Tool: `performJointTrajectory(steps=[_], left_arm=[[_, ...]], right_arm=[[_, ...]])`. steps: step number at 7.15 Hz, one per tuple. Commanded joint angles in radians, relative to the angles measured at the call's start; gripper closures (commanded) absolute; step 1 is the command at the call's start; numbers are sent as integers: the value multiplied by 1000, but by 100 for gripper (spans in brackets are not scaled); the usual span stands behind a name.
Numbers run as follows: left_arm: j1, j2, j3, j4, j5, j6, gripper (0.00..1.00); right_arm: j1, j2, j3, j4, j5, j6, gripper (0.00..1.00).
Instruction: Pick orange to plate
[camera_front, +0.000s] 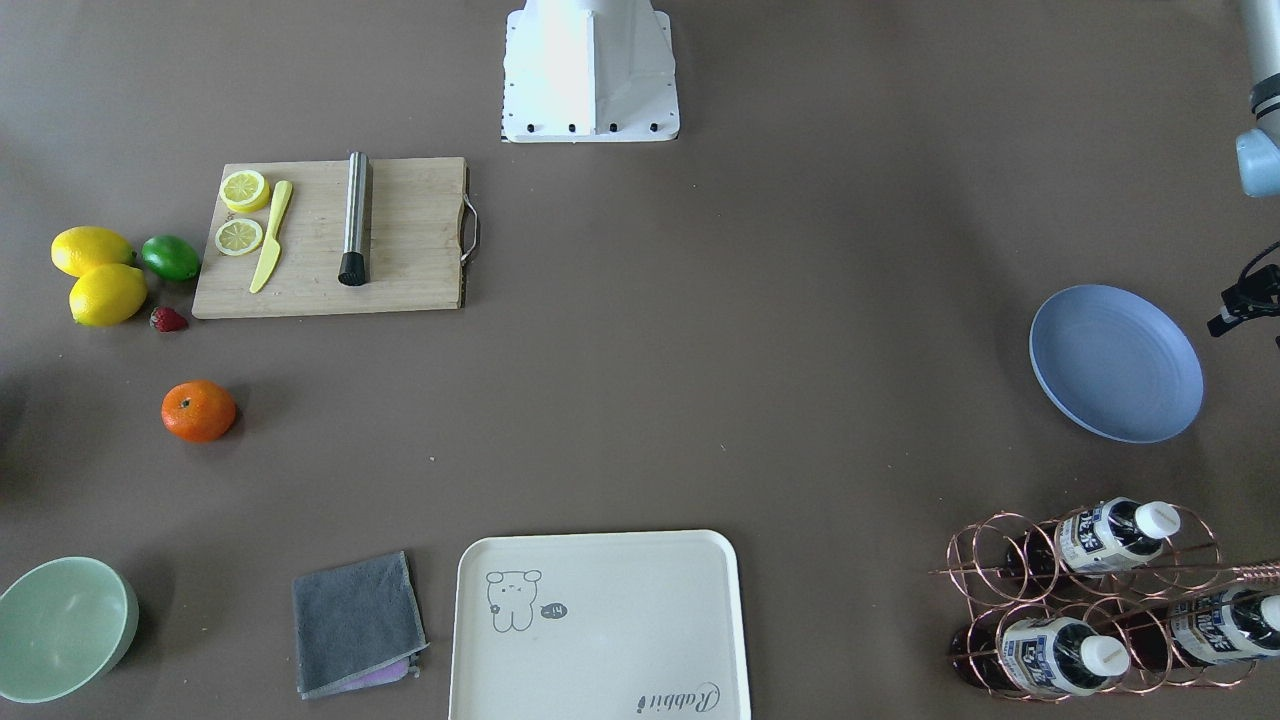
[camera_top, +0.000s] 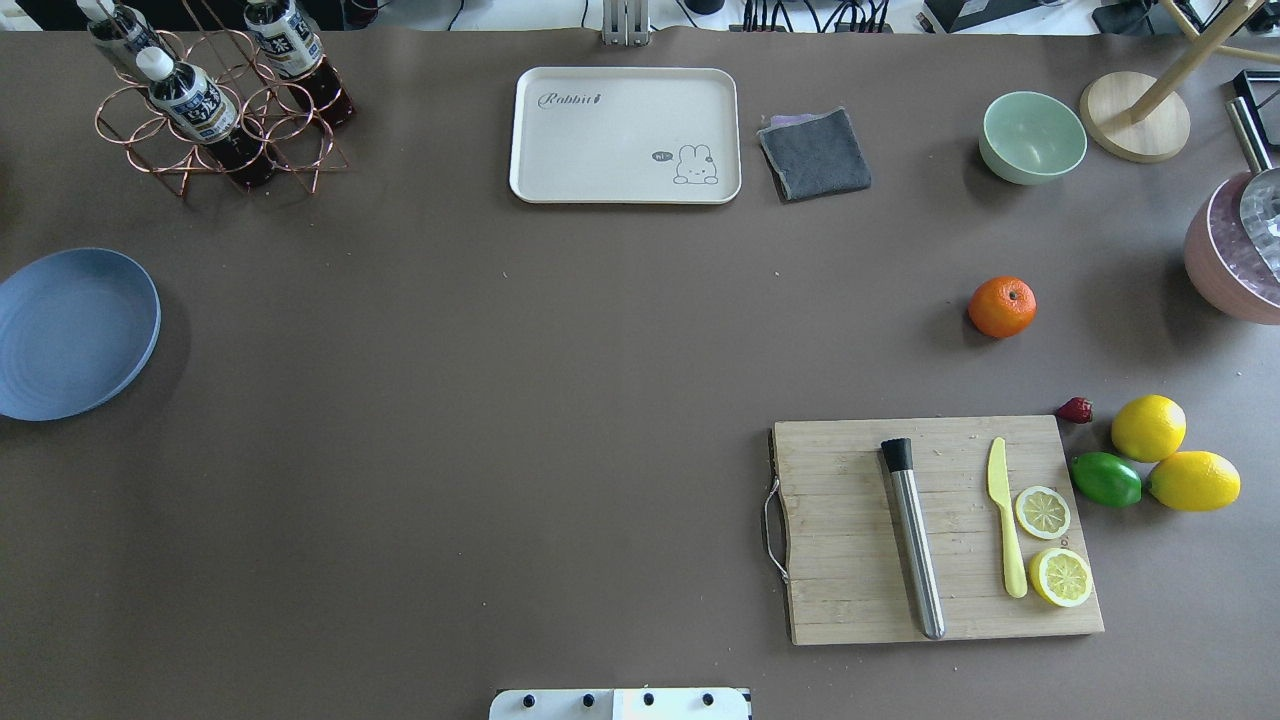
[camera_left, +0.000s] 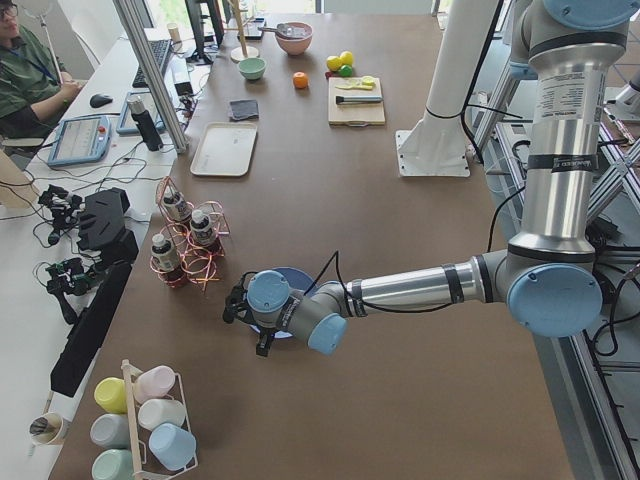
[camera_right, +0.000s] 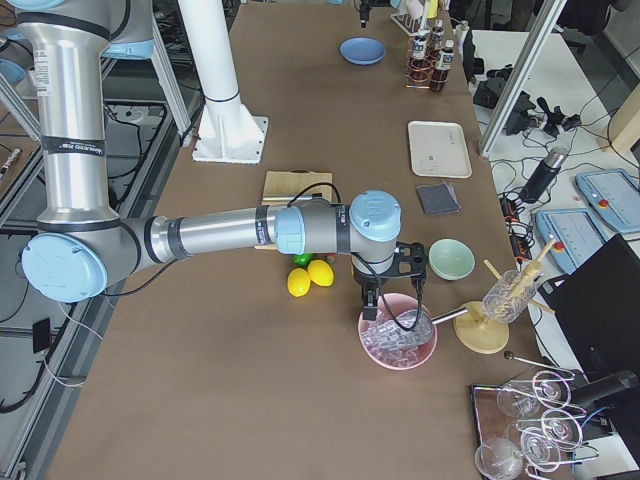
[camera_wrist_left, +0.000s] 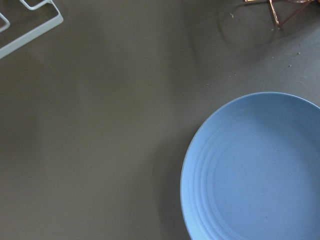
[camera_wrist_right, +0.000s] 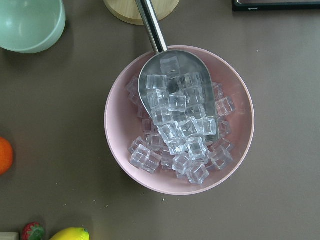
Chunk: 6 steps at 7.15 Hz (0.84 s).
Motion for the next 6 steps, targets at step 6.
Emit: performJointTrajectory(steps=[6], left_arm=[[117,1,68,-57,23,-53,3]], right_arm=[[-42,25,2,58,0,107,0]])
